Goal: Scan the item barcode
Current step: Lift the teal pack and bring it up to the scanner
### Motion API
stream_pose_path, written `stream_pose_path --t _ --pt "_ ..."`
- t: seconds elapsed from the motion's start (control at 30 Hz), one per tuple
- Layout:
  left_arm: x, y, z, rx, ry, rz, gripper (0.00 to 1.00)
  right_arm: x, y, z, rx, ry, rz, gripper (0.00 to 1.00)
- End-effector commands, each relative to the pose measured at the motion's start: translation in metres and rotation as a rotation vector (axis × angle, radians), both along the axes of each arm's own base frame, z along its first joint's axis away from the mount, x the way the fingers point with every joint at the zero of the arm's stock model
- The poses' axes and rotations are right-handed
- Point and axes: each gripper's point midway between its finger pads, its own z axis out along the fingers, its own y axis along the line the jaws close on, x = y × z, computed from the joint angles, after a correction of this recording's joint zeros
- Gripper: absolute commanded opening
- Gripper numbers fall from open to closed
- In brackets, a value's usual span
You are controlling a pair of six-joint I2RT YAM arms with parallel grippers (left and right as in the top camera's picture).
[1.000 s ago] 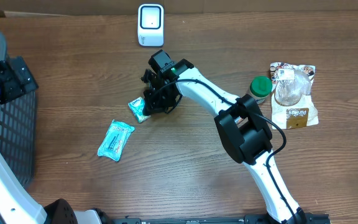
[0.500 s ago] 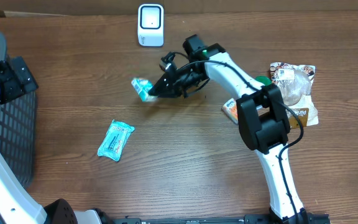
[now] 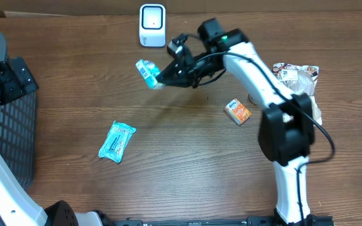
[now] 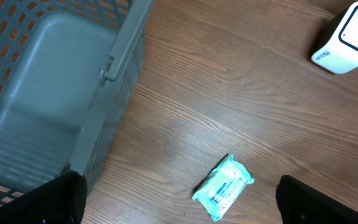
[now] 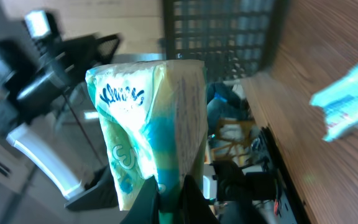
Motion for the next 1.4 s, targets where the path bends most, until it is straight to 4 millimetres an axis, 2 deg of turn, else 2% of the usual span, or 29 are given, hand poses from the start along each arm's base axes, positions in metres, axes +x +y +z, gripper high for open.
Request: stream_pose_path --t 0.0,0.17,0.4,0.5,0.63,0.7,0.8,1.0,1.17,1.23,1.37 --pt "0.002 -0.002 0.002 0.003 -0.009 -0.021 1.0 -0.018 -0.016 0.075 0.117 -0.192 -0.008 0.04" --pt "0.002 -0.002 0.002 0.003 -0.009 -0.021 0.99 -0.029 -0.021 0.098 0.136 -0.243 -0.007 0.04" --pt "0.002 -0.002 0.002 0.003 -0.009 -0.021 1.0 -0.032 -0.02 0.094 0.104 -0.215 -0.01 0.04" --pt "0.002 -0.002 0.002 0.003 -0.009 -0.021 1.0 -0.028 -0.014 0.075 -0.009 -0.246 -0.033 0.04" --pt "0.002 -0.002 0.002 0.003 -0.009 -0.021 1.0 -0.012 -0.009 0.028 -0.339 -0.256 -0.129 0.04" --pt "0.002 -0.002 0.002 0.003 -0.009 -0.021 0.99 -0.003 -0.011 0.025 -0.416 -0.293 -0.173 0.04" --pt "0.002 -0.002 0.002 0.003 -0.009 -0.021 0.99 0.02 -0.02 0.035 -0.53 -0.382 -0.285 0.04" --pt "0.002 -0.002 0.002 0.003 -0.009 -0.021 0.99 0.073 -0.055 0.075 -0.757 -0.662 -0.584 0.04" --pt "0.002 -0.002 0.002 0.003 -0.009 -0.021 1.0 0.126 -0.072 0.094 -0.986 -1.011 -0.82 0.04" --pt "0.002 -0.002 0.002 0.003 -0.009 -0.021 1.0 0.155 -0.072 0.102 -1.136 -1.22 -0.944 0.04" --pt "0.002 -0.002 0.002 0.003 -0.008 -0.02 1.0 0.189 -0.051 0.098 -1.236 -1.471 -0.974 0.04"
